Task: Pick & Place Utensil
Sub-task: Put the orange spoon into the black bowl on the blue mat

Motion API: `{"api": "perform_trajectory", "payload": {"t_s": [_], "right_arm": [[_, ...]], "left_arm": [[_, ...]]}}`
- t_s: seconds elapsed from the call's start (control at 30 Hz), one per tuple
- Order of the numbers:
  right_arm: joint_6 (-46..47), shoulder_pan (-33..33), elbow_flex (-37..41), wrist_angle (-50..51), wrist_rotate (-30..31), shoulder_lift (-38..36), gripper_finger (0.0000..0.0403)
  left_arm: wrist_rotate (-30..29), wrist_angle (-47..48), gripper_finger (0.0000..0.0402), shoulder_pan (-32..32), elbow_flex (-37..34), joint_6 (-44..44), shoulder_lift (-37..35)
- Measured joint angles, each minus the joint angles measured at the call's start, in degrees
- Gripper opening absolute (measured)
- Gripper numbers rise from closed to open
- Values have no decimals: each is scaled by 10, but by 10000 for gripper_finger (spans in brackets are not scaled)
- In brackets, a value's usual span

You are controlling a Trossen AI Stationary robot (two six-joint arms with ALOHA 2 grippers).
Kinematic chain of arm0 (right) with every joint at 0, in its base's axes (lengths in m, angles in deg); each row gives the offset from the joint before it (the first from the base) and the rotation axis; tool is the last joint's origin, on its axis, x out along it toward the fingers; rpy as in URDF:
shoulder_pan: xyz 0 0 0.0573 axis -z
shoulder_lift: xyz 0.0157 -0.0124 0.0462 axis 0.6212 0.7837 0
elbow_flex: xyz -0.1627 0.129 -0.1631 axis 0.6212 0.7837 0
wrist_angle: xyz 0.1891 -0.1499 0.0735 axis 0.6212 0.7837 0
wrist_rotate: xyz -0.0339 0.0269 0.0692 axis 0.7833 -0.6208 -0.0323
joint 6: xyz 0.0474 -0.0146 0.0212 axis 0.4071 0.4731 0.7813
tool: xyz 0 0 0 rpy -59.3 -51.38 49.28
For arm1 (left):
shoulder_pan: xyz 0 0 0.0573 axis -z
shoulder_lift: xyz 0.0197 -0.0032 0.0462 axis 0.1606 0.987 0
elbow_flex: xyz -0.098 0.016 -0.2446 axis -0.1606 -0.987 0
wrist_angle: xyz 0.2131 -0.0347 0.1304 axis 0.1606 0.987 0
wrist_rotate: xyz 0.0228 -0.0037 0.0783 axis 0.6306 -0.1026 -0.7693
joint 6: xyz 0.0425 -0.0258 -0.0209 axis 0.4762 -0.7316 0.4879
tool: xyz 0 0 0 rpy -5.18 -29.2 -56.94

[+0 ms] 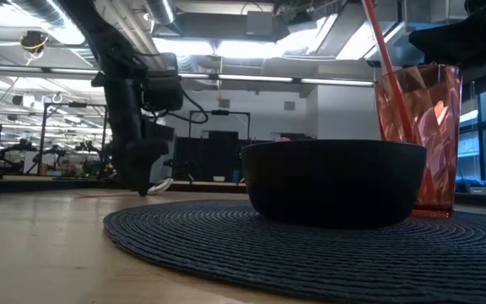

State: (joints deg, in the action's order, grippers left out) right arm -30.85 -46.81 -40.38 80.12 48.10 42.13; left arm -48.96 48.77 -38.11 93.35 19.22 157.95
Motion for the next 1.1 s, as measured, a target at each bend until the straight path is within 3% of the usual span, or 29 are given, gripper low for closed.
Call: {"api": "perform_trajectory", "payload": {"t_s": [0.3, 0.67, 0.9, 1.1], "right_arm": [[-1, 0, 0, 0, 0, 0, 14], [-1, 0, 0, 0, 0, 0, 14], [-1, 0, 0, 0, 0, 0, 14], [-1, 0, 0, 0, 0, 0, 14]], "left_arm": [[20, -14, 190, -11, 2, 39, 24], [-4, -15, 17, 39, 1, 140, 27], [-59, -16, 8, 105, 0, 221, 29], [-51, -13, 6, 147, 0, 259, 29]]}}
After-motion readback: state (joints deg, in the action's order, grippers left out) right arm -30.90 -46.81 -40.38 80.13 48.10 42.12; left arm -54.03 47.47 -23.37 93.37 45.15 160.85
